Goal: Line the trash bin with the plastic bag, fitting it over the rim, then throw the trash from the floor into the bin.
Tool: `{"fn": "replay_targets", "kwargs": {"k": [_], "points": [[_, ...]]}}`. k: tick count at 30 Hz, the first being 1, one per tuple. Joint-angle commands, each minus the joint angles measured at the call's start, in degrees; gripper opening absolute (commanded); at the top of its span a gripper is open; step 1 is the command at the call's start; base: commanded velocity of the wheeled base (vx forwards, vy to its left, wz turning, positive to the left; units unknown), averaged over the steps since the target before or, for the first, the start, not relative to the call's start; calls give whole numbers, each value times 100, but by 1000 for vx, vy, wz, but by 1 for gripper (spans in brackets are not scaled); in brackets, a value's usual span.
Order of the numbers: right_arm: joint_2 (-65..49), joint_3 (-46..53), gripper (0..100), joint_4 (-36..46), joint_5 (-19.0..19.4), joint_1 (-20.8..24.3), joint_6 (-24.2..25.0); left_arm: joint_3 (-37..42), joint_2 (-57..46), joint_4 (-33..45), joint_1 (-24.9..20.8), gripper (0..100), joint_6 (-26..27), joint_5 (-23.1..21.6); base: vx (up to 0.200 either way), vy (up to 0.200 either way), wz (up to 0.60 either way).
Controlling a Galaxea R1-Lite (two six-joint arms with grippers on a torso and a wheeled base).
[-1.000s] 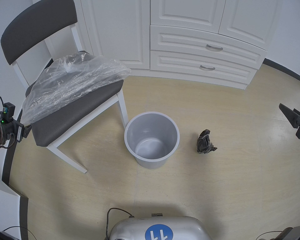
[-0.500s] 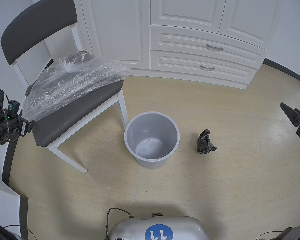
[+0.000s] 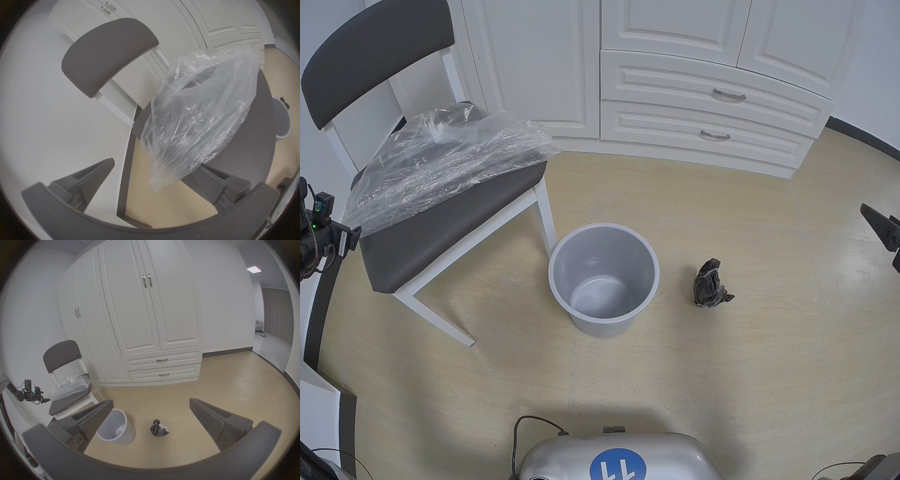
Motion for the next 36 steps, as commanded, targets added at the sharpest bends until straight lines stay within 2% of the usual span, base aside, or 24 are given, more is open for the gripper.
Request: {"fn": "replay_targets", "kwargs": {"k": [1, 9, 15, 26, 30, 36], "points": [[-25, -7, 100, -8, -2, 2, 2, -102, -147, -6, 78, 100, -107, -16, 0, 0, 0], [-25, -42, 100, -17, 25, 2, 99, -445, -288, -6, 60, 100, -265, 10, 0, 0, 0], [-43, -59, 100, -17, 33, -33, 107, -286, -182, -348, -230, 100, -740, 28, 0, 0, 0], [-78, -51, 100, -17, 33, -33, 107, 118, 319, -902, -177, 100, -775, 28, 0, 0, 0], [-78, -42, 100, -17, 33, -33, 107, 223, 451, -1430, -98, 100, -757, 10, 0, 0, 0], [-52, -42, 100, -17, 33, -33, 107, 258, 697, -1500, 8, 100, -766, -16, 0, 0, 0]]}}
